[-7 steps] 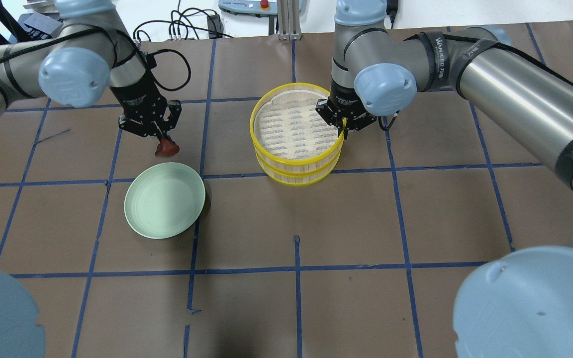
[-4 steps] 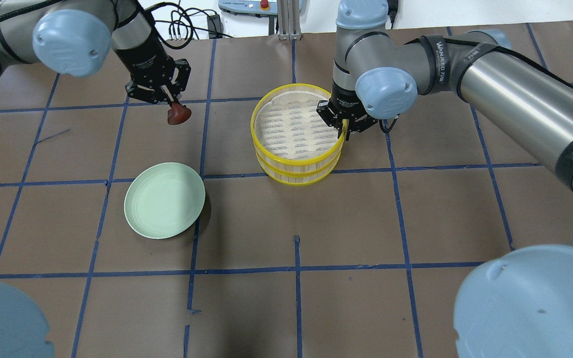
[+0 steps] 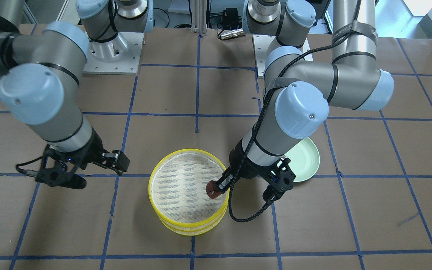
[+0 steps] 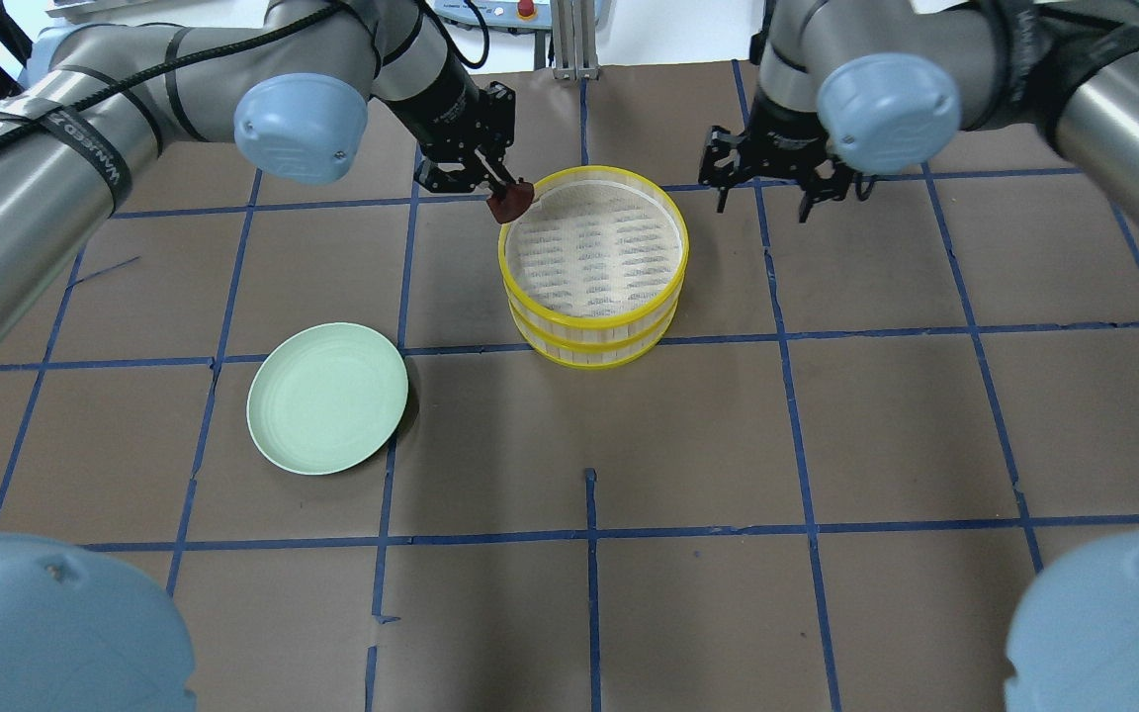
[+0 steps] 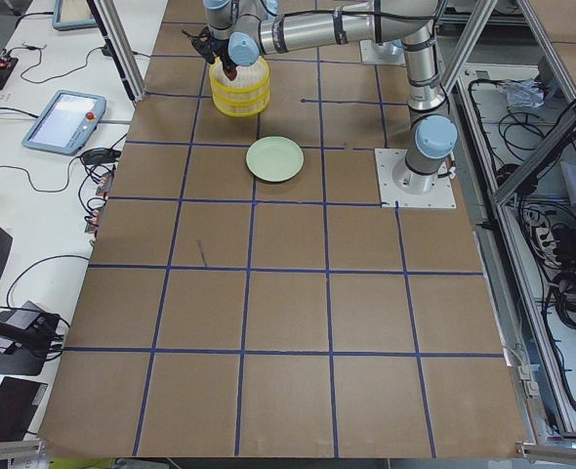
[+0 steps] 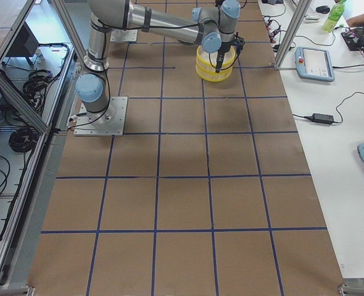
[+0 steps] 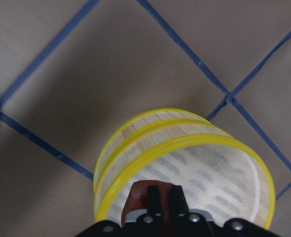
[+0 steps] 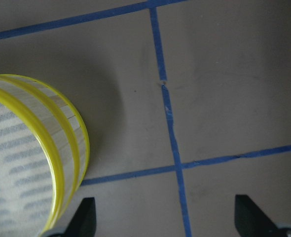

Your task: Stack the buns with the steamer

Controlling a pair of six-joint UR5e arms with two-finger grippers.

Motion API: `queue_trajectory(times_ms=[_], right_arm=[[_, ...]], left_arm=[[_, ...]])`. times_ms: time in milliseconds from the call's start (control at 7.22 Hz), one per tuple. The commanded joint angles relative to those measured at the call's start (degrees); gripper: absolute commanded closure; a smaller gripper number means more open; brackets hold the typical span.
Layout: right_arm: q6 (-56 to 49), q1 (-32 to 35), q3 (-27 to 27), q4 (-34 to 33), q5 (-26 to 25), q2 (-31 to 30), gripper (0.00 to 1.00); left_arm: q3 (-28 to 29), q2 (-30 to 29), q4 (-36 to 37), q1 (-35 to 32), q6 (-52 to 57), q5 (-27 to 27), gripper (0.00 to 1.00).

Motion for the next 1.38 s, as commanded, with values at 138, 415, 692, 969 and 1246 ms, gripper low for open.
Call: queue_trajectory(times_ms=[138,415,692,969,1246], right_arm=[[-7.3,-1.7,-3.3,16.1,-0.2,-11.3,0.00],[-7.6,0.1,-3.7,19.3,0.1,-13.3,0.00],[-9.9,1.7,-3.5,18.9,0.1,-12.6,0.00],[-9.9,1.4,-3.5,18.6,0.1,-12.5,0.00],[-9.1,1.2,-3.8,18.6,-0.2,-12.8,0.00]], left_arm=[[-0.4,0.2,1.1,-0.4,-2.0,-6.0,0.00],[-0.7,6.1,-1.6,-0.4,2.7,-0.3,0.01],[0.2,13.6,-15.5,0.1,19.2,8.4,0.02],[-0.8,18.7,-20.6,-0.1,30.2,14.6,0.17],[-1.8,21.8,-21.8,0.2,41.9,16.1,0.01]])
